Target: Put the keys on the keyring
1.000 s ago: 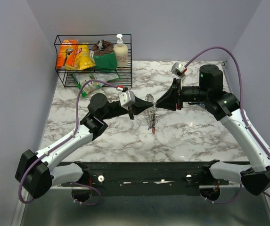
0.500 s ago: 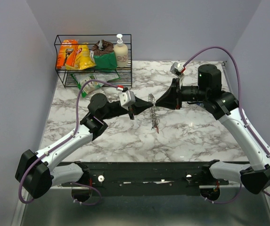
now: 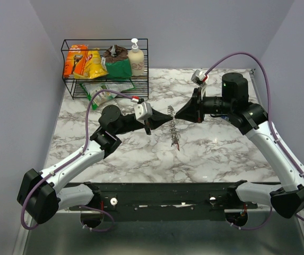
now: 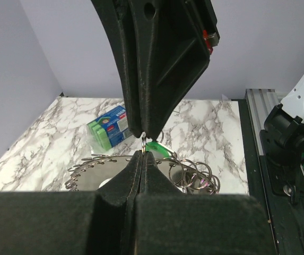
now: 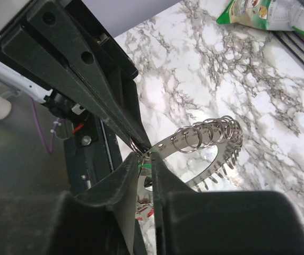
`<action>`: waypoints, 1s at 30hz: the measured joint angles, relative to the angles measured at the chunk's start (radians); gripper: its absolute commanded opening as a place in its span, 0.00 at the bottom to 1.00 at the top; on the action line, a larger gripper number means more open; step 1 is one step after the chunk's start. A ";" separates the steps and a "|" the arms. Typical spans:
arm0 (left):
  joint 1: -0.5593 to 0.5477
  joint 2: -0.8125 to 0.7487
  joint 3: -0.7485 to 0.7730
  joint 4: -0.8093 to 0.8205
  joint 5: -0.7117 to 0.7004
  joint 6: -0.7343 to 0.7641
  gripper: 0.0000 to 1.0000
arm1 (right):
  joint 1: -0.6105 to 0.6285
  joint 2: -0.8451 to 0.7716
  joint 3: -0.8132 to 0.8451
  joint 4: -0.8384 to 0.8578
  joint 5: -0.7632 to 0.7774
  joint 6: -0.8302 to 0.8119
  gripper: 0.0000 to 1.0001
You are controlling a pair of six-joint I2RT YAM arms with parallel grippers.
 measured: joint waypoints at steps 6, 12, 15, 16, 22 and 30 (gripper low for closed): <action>0.001 0.001 0.001 -0.003 -0.001 0.000 0.00 | 0.000 0.006 0.000 -0.025 0.008 -0.025 0.01; 0.001 0.001 0.001 -0.002 0.001 -0.001 0.00 | 0.000 0.006 -0.009 -0.033 0.012 -0.050 0.01; 0.001 0.001 0.001 -0.001 0.007 -0.009 0.00 | 0.000 0.006 -0.022 -0.033 0.010 -0.060 0.01; 0.001 0.001 0.001 0.000 0.010 -0.013 0.00 | 0.000 0.006 -0.025 -0.033 0.006 -0.063 0.01; 0.001 0.004 0.001 0.001 0.026 -0.031 0.00 | 0.000 0.006 -0.045 -0.019 -0.025 -0.076 0.01; 0.003 0.018 0.001 0.017 0.045 -0.055 0.00 | -0.009 0.009 -0.068 0.004 -0.058 -0.083 0.18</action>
